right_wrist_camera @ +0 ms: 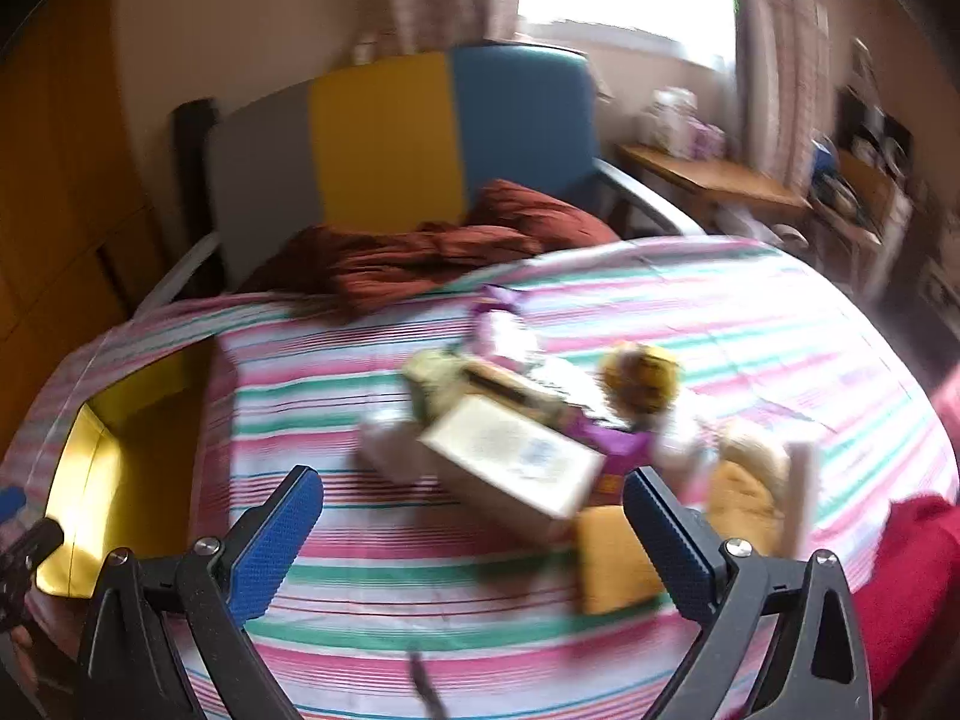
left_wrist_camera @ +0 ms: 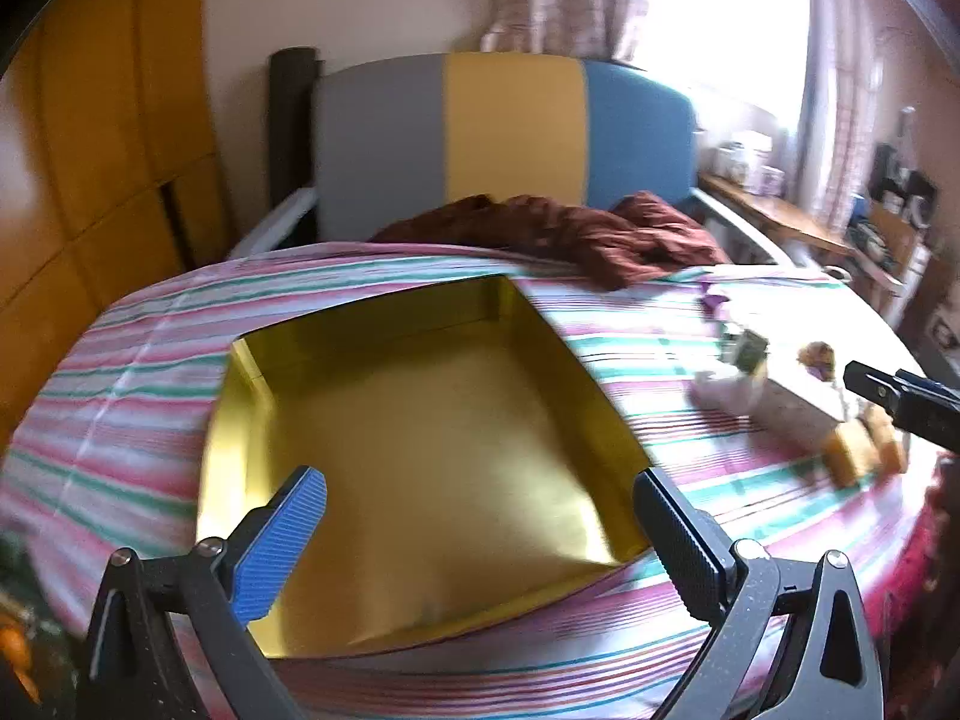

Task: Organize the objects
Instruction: 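Reach the right tool to the cream barcode box while the left tool approaches the small green box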

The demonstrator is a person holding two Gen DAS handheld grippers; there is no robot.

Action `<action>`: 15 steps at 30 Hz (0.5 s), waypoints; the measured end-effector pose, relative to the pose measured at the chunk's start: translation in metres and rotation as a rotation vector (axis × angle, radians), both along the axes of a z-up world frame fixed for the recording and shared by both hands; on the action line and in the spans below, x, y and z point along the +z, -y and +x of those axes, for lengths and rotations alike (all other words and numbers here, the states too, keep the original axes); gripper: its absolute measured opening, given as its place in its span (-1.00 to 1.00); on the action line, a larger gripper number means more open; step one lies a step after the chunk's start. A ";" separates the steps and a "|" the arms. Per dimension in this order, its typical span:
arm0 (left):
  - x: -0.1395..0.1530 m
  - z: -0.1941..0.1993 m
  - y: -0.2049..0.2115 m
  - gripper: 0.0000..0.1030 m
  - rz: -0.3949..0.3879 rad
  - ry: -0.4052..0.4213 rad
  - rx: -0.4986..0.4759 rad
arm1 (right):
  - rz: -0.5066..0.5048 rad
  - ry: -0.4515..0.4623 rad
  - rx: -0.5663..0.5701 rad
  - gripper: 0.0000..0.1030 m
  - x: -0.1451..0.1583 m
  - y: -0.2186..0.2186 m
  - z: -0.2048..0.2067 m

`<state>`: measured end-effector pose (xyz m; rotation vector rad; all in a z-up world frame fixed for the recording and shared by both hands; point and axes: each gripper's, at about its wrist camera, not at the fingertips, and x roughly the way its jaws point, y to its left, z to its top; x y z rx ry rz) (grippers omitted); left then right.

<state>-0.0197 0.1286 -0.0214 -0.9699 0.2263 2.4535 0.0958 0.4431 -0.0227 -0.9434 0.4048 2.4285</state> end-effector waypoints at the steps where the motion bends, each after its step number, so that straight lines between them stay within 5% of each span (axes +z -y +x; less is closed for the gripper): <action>1: 0.001 0.002 -0.008 0.99 0.005 0.002 -0.021 | -0.016 -0.002 -0.028 0.98 0.001 -0.011 0.007; 7: 0.008 0.004 -0.051 0.99 0.046 0.008 -0.142 | -0.106 0.041 -0.082 0.98 -0.002 -0.052 0.022; 15: 0.003 -0.002 -0.100 0.99 0.011 0.045 -0.229 | -0.055 0.240 0.163 0.97 -0.018 -0.043 -0.018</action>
